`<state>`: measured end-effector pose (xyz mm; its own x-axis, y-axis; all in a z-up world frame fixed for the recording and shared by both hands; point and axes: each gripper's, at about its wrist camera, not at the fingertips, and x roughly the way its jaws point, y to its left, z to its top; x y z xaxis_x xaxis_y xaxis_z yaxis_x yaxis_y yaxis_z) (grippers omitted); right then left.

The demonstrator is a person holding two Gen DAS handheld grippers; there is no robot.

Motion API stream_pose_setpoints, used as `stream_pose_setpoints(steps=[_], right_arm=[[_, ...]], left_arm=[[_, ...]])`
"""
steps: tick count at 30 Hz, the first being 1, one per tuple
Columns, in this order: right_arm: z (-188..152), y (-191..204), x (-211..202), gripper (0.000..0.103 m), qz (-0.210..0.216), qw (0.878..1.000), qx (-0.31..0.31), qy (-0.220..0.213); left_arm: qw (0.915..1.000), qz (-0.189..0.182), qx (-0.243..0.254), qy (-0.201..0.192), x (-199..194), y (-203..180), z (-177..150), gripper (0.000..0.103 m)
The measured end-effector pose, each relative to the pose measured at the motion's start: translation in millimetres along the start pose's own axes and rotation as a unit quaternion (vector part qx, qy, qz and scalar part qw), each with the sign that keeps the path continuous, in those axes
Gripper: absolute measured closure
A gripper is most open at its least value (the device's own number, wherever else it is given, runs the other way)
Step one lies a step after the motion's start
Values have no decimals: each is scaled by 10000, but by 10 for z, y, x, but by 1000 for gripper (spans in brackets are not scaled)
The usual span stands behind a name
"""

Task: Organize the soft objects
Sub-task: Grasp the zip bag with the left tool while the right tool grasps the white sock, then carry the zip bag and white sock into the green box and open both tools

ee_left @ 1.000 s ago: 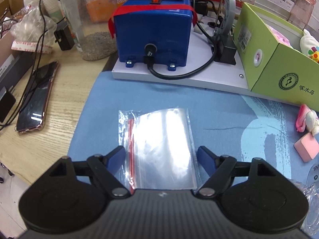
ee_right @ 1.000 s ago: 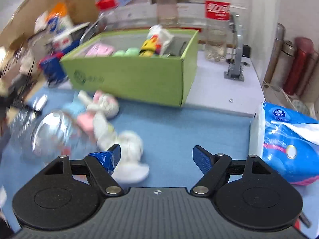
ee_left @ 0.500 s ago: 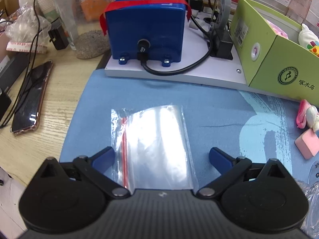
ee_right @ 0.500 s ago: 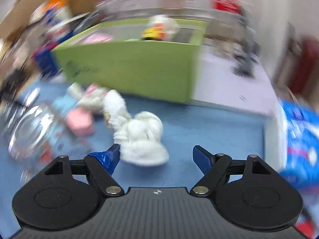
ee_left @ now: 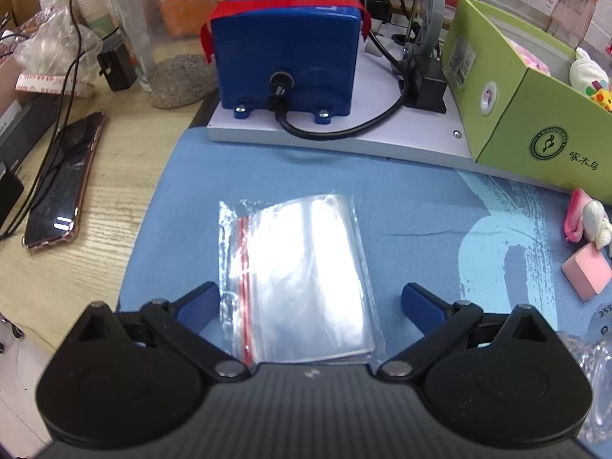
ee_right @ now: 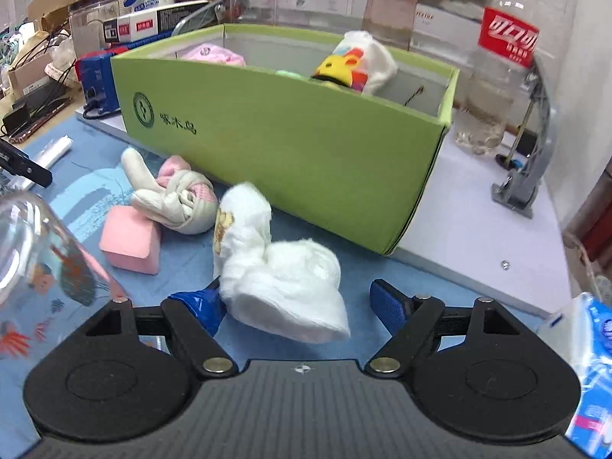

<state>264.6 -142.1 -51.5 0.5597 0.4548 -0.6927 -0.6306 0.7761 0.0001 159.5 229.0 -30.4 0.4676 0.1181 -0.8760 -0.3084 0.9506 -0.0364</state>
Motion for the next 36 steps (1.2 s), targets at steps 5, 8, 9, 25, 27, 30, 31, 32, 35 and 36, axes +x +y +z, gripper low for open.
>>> stream_pose_setpoints(steps=[5, 8, 9, 25, 27, 30, 31, 32, 35, 36], right_arm=[[-118, 54, -22, 34, -197, 9987, 189, -429], [-97, 55, -11, 34, -248, 9985, 247, -420], [-91, 56, -6, 33, -264, 9985, 266, -411], [-146, 120, -130, 67, -332, 9959, 587, -609], [-196, 113, -277, 67, -331, 9948, 696, -664], [-226, 53, -611, 67, -423, 9905, 907, -943], [-211, 32, -739, 66, -491, 9885, 948, -1072], [-182, 20, -841, 66, -529, 9867, 972, -1193], [96, -6, -1090, 66, -586, 9812, 933, -1587], [220, 2, -1117, 66, -618, 9802, 849, -1678]], left_arm=[[9996, 56, -283, 0, -48, 106, -32, 3], [9990, 201, -401, -16, -11, 111, -43, 3], [9990, 290, -333, -37, 4, 79, -42, 3], [9992, -264, 68, -282, -237, 12, -49, 82], [9984, -371, 138, -402, -366, -9, -49, 82], [9960, -492, 327, -674, -596, -86, 17, 82], [9947, -541, 404, -778, -681, -126, 66, 82], [9929, -638, 471, -890, -763, -171, 136, 82], [9870, -867, 648, -1189, -968, -386, 429, 82], [9843, -912, 745, -1311, -1019, -485, 543, 82]])
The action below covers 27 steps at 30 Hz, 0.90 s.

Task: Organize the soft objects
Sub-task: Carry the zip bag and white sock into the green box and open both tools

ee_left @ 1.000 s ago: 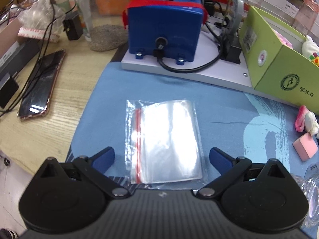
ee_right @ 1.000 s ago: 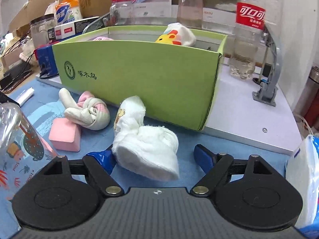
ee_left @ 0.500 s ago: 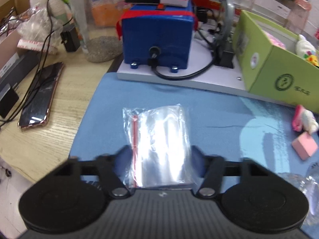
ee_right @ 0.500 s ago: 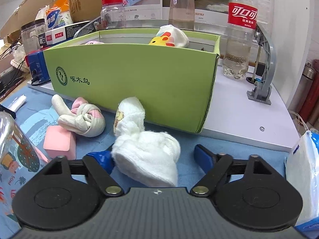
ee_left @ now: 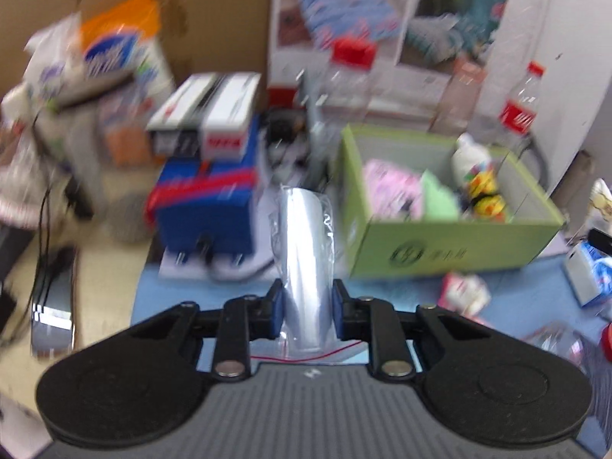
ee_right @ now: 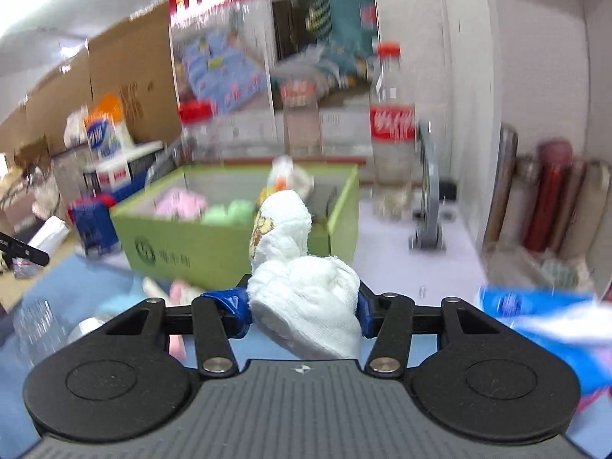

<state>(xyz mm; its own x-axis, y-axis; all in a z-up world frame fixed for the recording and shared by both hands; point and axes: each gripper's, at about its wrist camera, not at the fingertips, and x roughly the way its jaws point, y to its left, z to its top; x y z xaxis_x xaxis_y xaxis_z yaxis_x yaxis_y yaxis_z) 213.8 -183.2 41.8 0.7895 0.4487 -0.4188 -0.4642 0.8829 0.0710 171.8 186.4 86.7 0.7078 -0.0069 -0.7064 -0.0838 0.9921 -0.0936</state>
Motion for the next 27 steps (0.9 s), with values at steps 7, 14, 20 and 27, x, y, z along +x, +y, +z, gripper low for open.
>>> stream_pose_setpoints(steps=[7, 14, 20, 27], right_arm=[[699, 252, 760, 65, 39, 9987, -503, 51], [721, 419, 1482, 61, 343, 9960, -643, 526], [668, 442, 1682, 56, 307, 9943, -385, 942], [839, 422, 1322, 49, 230, 9995, -80, 218]], left_arm=[[9991, -320, 229, -149, 446, -462, 763, 82], [9986, -409, 319, 144, 1018, -717, 950, 73], [9983, -451, 366, 86, 1124, -801, 907, 43], [9987, -319, 396, -96, 831, -766, 793, 42]])
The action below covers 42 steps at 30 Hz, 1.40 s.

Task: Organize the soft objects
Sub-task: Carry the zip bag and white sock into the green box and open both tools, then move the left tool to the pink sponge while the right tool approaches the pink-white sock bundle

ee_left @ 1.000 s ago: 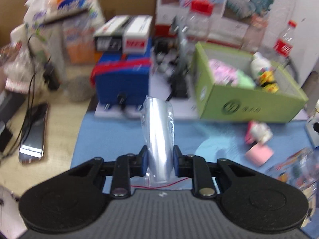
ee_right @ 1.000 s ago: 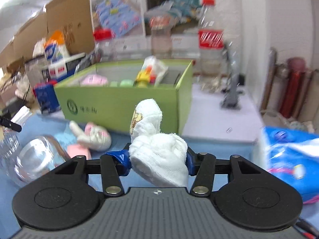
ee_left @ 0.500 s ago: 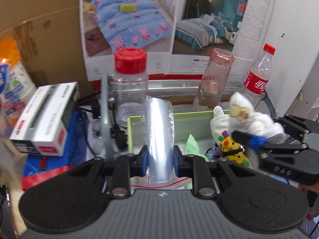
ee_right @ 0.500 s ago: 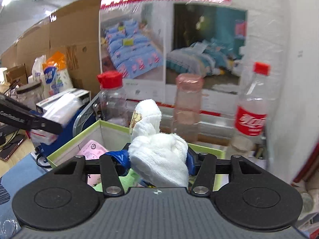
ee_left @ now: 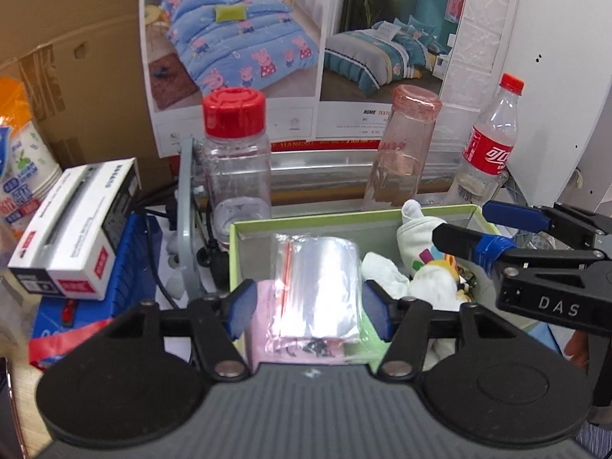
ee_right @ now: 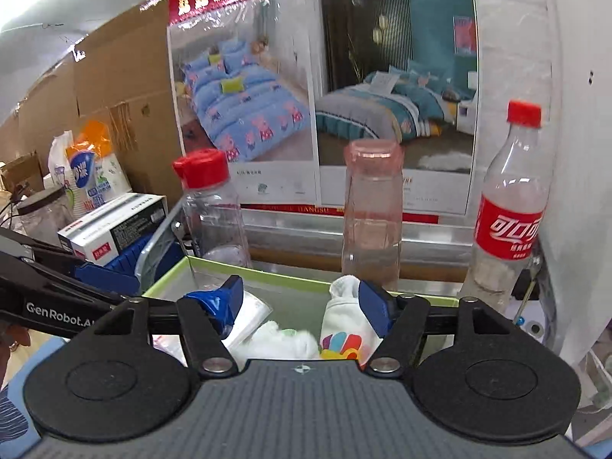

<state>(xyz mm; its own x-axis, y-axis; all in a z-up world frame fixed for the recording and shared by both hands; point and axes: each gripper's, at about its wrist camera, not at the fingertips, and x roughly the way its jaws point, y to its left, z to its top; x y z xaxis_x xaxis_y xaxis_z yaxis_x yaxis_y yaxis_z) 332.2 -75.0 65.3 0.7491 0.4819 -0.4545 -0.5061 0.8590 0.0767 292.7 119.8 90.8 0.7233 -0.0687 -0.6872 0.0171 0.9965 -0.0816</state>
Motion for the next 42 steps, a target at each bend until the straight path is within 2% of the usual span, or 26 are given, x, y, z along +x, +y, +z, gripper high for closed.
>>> stream_pose_setpoints(steps=[14, 19, 23, 30, 35, 38, 41, 42], right_arm=[[-360, 182, -745, 44, -243, 9991, -163, 315], [-505, 225, -927, 43, -350, 9977, -295, 498], [-600, 246, -930, 42, -351, 9964, -355, 680], [-663, 437, -511, 41, -21, 9855, -739, 1525], [-596, 724, 41, 40, 412, 9623, -1028, 2484], [-629, 845, 386, 40, 378, 9422, -1073, 3150], [-690, 828, 588, 40, 81, 9306, -1040, 3509], [-685, 788, 603, 40, 40, 9305, -948, 3538]], left_arm=[[9997, -163, 69, -147, -763, -111, -604, 39], [9999, -66, -61, -60, -872, 20, -878, 38], [9994, 140, -254, 161, -836, 224, -1133, 38], [9956, 352, -724, 479, -682, 620, -1305, 38], [9952, 350, -781, 468, -621, 738, -1289, 38], [9953, 328, -763, 496, -585, 772, -1280, 38], [9964, 353, -592, 496, -581, 758, -1248, 38], [9968, 370, -514, 478, -590, 744, -1232, 38]])
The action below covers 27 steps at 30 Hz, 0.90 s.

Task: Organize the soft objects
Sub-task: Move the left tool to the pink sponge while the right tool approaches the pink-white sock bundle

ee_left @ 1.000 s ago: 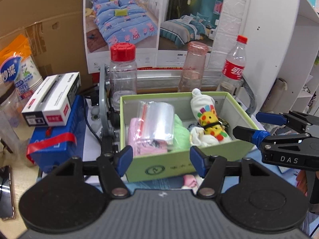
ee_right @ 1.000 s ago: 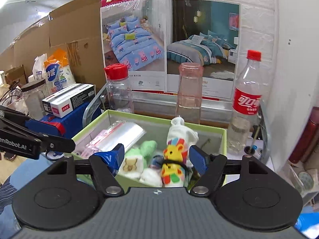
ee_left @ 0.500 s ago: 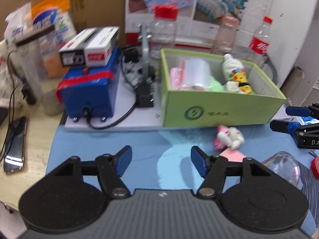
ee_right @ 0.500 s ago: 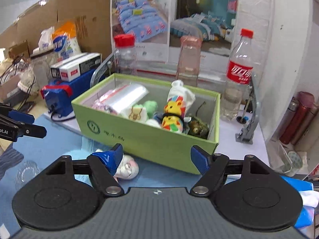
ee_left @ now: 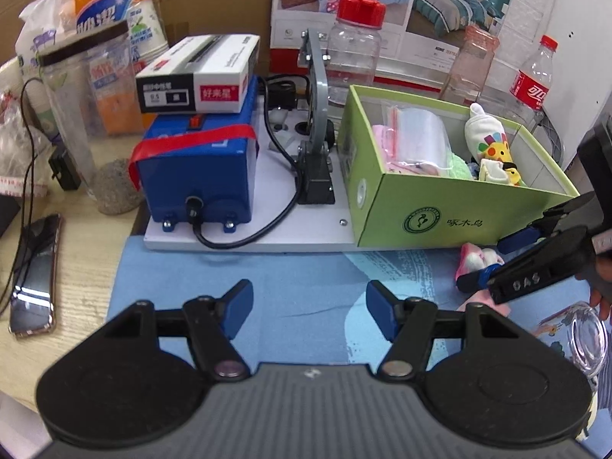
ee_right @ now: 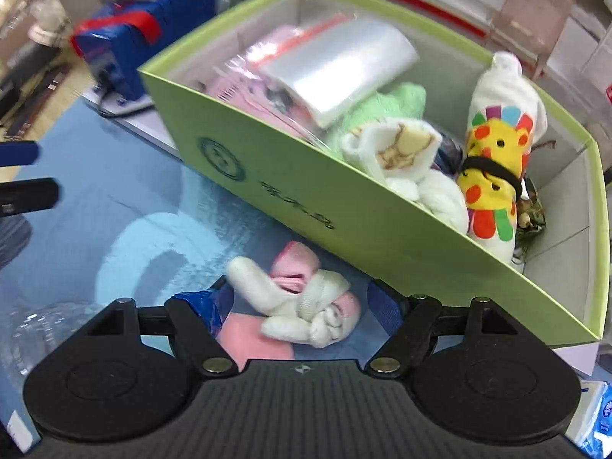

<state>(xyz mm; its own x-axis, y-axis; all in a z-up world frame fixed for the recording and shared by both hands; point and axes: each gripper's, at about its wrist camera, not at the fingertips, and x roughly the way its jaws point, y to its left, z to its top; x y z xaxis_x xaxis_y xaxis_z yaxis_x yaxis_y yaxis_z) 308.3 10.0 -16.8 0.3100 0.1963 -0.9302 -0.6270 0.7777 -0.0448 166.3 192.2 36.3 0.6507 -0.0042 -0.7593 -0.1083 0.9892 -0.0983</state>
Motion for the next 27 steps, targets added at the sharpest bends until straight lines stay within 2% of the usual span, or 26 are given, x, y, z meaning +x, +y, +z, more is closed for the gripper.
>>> stream_pose_setpoints(steps=[2, 6, 10, 12, 16, 18, 23, 27], right_arm=[[-27, -139, -15, 40, 68, 9995, 291, 50], [-194, -420, -65, 39, -219, 9976, 654, 85], [-478, -702, -151, 39, -432, 9938, 1028, -49], [-640, -804, -188, 38, -474, 9921, 1153, -122], [-1003, -966, -385, 38, -356, 9838, 1565, -796], [-1199, -1069, -518, 38, -247, 9764, 1777, -1203], [-1516, -1160, -751, 38, -74, 9595, 2111, -1866], [-1635, -1211, -830, 38, -74, 9543, 2183, -2041]], left_arm=[[9998, -18, 174, -42, -30, -47, 28, 38], [9984, -327, 468, 18, -61, -229, 83, 38], [9939, -767, 668, 420, 32, -539, 120, 37], [9899, -850, 882, 711, 147, -746, 167, 37], [9759, -926, 1343, 1449, 508, -1134, 327, 37], [9690, -977, 1379, 1801, 702, -1268, 407, 37], [9563, -1072, 1559, 2227, 1023, -1549, 452, 37], [9497, -1009, 1542, 2533, 1247, -1673, 444, 37]])
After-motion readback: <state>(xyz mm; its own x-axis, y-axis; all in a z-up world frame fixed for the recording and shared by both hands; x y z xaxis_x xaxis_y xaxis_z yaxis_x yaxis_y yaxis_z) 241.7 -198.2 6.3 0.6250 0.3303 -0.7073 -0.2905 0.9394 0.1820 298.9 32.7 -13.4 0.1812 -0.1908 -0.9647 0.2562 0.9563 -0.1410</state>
